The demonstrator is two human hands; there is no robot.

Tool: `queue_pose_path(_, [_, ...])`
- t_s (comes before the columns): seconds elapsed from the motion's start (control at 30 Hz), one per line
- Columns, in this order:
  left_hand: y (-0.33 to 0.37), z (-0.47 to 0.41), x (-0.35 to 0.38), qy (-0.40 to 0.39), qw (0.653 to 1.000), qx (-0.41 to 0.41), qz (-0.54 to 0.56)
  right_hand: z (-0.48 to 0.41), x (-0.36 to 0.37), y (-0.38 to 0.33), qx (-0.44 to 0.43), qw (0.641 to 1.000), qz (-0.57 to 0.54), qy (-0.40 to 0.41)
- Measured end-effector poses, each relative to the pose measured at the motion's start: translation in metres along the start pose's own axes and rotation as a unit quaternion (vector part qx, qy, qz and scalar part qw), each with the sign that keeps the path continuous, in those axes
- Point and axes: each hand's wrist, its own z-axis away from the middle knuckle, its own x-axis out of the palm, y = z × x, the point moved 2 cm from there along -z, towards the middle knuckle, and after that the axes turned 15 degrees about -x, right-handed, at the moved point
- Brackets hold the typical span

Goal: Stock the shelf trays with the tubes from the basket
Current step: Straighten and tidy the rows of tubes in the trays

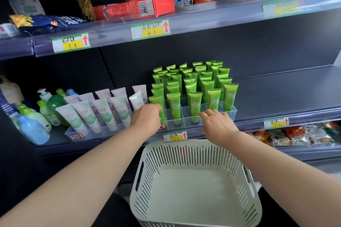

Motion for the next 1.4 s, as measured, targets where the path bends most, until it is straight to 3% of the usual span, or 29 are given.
queue_pose_path(0.13, [-0.009,0.002,0.015,-0.042,0.997,-0.051,-0.04,0.0,0.008,0.002,0.002,1.0,-0.002,-0.002])
queue_pose_path(0.43, [-0.013,0.001,0.042,-0.095,0.993,-0.067,-0.02,0.003,0.022,0.007,0.008,1.0,-0.006,0.0])
queue_pose_path(0.83, [-0.01,0.001,0.049,-0.091,0.993,-0.077,0.015,-0.001,0.025,0.011,0.008,1.0,0.0,0.009])
queue_pose_path(1.4, [-0.005,0.003,0.049,-0.103,0.992,-0.07,-0.027,-0.004,0.024,0.014,0.004,0.999,0.02,0.035])
